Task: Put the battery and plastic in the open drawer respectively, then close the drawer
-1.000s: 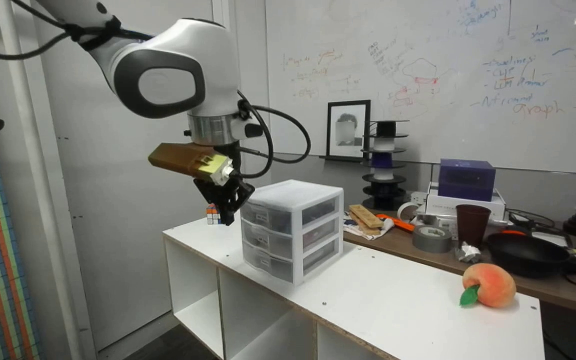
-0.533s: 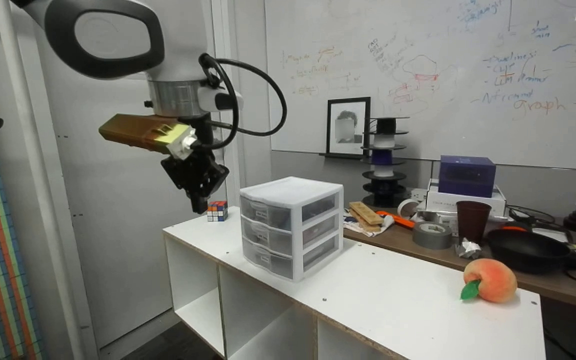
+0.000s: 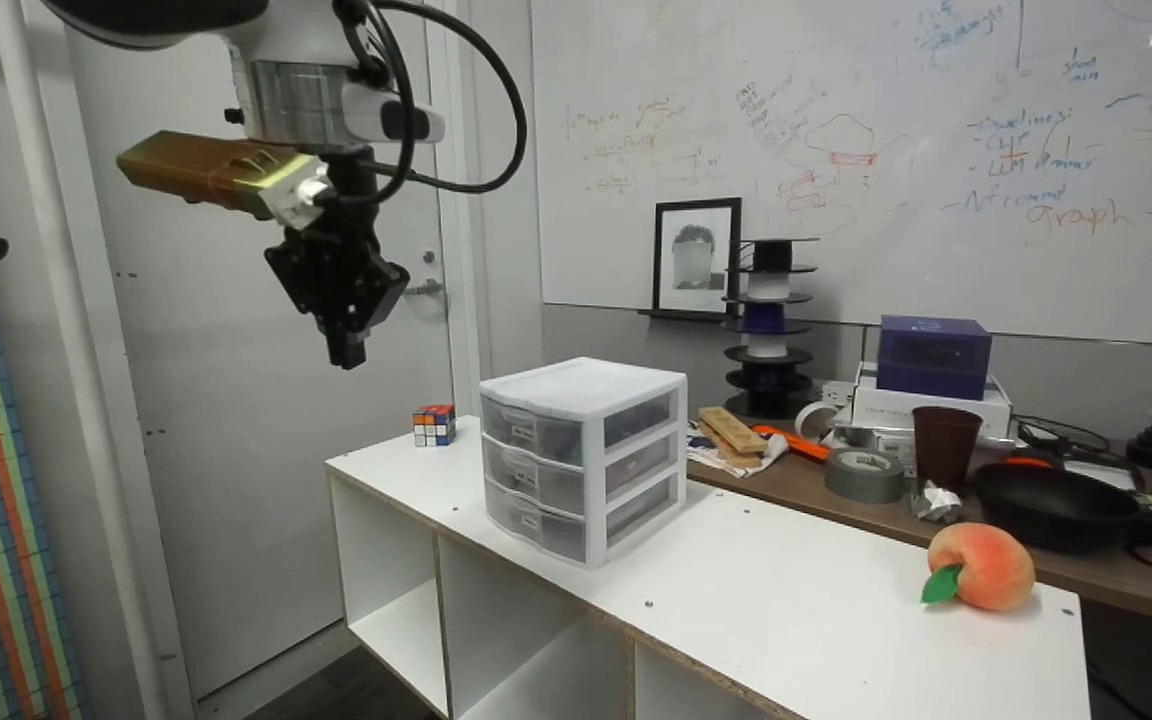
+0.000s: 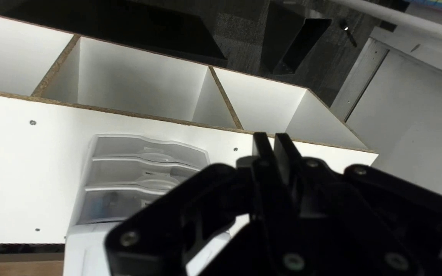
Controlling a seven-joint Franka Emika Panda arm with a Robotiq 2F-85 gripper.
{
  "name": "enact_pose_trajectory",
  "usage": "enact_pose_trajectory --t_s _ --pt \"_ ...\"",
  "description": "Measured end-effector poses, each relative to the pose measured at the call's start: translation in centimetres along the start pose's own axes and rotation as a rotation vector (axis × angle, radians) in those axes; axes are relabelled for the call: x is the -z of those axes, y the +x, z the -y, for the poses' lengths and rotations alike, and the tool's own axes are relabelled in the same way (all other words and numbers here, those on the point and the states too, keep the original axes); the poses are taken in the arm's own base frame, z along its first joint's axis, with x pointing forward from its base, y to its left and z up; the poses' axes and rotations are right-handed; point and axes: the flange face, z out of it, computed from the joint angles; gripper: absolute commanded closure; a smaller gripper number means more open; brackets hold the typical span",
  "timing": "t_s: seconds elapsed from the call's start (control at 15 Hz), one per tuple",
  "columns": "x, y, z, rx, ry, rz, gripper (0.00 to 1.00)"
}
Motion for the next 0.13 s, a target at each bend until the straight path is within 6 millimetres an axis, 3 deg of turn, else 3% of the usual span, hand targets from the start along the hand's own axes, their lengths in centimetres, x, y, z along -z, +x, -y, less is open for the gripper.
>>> enact_pose_trajectory --t_s 0.07,0.13 --pt "0.38 -0.34 0.13 0.0 0.017 0.015 0.74" --pt "0.72 -0.72 0.3 0.0 0.041 0.036 0.67"
